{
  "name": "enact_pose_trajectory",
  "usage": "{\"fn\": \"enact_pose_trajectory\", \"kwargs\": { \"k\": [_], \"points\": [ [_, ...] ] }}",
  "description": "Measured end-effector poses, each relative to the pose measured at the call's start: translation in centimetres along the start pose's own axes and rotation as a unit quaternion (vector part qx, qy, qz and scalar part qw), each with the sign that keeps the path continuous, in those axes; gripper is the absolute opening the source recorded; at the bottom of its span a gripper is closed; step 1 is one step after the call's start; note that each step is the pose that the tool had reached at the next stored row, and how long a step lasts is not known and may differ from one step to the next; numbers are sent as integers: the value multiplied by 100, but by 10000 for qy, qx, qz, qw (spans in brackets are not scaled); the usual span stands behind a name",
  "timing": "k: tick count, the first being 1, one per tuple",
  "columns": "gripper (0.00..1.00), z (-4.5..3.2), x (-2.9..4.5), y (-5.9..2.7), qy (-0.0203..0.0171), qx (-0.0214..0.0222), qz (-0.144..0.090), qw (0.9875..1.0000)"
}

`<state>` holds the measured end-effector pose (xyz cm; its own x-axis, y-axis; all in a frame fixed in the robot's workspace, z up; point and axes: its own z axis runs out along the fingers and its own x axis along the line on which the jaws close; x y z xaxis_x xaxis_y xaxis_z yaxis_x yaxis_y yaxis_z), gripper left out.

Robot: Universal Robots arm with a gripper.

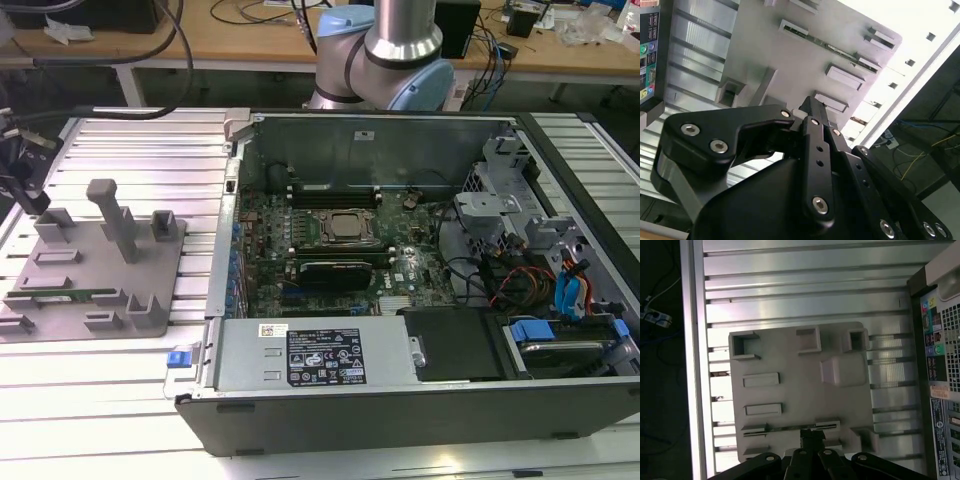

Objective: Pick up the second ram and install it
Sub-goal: 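Reach for the second ram, then pick up the second ram and move it above second insertion slot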

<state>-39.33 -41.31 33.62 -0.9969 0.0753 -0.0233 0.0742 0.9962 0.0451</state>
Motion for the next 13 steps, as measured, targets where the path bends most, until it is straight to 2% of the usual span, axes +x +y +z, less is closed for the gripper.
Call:
{"fn": "enact_pose_trajectory", "kwargs": {
  "k": [8,13],
  "points": [
    [8,94,26,-44,0,0,0,10000],
    [8,96,26,-45,0,-3,0,10000]
  ]
}}
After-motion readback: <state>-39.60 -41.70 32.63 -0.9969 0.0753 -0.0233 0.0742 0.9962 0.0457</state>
